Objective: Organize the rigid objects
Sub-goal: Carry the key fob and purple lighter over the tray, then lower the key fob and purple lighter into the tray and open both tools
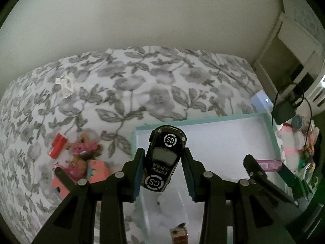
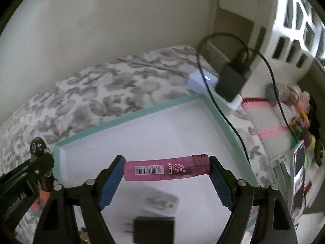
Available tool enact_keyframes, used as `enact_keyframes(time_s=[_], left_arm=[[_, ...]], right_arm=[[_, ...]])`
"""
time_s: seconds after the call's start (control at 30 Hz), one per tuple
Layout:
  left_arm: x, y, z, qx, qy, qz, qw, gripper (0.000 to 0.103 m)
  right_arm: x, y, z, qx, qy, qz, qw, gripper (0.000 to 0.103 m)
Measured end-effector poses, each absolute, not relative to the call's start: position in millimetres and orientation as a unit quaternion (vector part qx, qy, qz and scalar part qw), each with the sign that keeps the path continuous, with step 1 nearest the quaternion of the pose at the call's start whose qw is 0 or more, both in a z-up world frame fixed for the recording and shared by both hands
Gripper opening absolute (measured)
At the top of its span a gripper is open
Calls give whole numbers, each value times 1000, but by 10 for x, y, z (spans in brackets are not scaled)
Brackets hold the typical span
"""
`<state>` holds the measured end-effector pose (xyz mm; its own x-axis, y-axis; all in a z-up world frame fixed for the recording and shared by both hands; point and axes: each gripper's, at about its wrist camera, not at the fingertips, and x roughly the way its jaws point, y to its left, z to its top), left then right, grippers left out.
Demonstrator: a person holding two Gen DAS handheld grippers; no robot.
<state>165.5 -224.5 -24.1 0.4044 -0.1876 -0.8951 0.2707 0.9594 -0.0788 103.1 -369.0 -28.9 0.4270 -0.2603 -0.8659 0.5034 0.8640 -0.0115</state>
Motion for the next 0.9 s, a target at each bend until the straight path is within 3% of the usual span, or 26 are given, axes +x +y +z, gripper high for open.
enact_keyframes(time_s=[0.9], left_arm=[[1690, -2348, -799, 88, 558, -128, 815, 38]], right_arm=[[1057, -3802, -839, 136, 536, -223, 803, 84]])
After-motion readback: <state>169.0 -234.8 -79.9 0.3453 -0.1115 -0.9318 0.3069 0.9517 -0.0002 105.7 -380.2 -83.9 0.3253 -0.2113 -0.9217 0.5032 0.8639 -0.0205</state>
